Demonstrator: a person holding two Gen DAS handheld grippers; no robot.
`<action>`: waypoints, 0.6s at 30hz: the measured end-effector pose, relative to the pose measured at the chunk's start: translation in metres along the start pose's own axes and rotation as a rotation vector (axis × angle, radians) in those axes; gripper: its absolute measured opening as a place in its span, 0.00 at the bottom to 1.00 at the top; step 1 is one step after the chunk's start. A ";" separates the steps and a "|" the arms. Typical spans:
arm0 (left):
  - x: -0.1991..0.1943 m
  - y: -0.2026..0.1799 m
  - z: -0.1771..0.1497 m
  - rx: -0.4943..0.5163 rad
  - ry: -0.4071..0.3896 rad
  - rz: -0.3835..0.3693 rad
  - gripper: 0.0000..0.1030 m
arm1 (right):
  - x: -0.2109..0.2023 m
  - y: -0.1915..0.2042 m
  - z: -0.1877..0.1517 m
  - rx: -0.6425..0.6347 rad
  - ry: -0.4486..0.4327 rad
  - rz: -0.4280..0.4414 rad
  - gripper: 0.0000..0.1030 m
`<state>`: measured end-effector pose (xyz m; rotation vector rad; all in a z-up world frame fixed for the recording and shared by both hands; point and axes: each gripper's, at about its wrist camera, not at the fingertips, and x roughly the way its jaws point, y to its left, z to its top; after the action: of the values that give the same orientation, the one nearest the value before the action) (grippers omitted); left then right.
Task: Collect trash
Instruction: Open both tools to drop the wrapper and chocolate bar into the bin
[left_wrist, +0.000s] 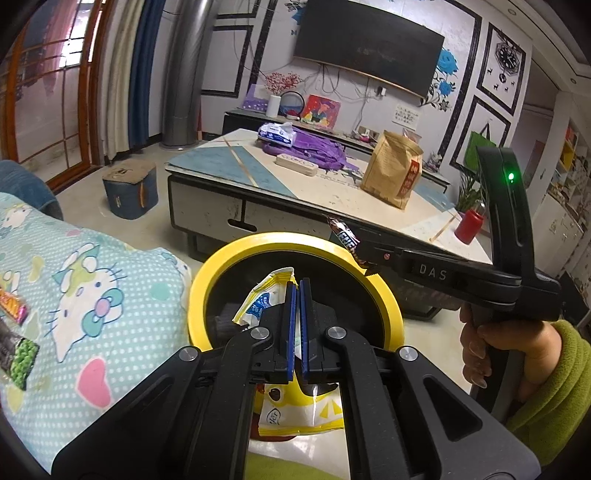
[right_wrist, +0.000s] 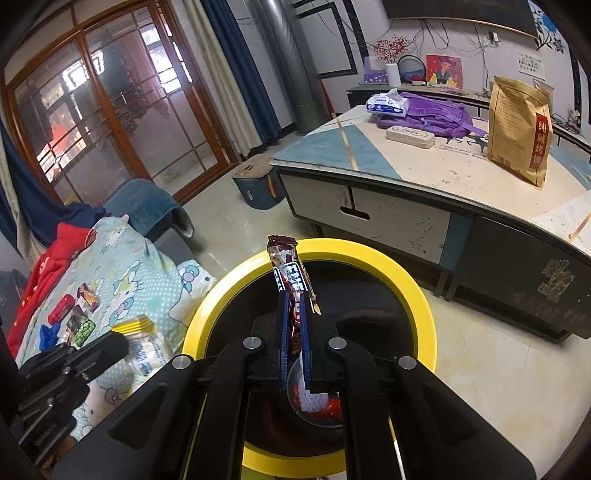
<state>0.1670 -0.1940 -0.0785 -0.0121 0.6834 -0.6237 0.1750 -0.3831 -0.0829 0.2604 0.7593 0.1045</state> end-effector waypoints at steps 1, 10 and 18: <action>0.003 0.000 -0.001 0.003 0.004 -0.003 0.00 | 0.001 -0.001 0.000 0.003 0.006 -0.001 0.06; 0.022 0.003 0.004 -0.003 0.029 -0.022 0.01 | 0.008 -0.012 -0.002 0.033 0.029 0.001 0.08; 0.025 0.016 -0.001 -0.061 0.053 0.002 0.43 | 0.009 -0.023 -0.001 0.087 0.025 -0.012 0.35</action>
<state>0.1904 -0.1945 -0.0971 -0.0512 0.7539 -0.6024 0.1803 -0.4028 -0.0957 0.3377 0.7910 0.0632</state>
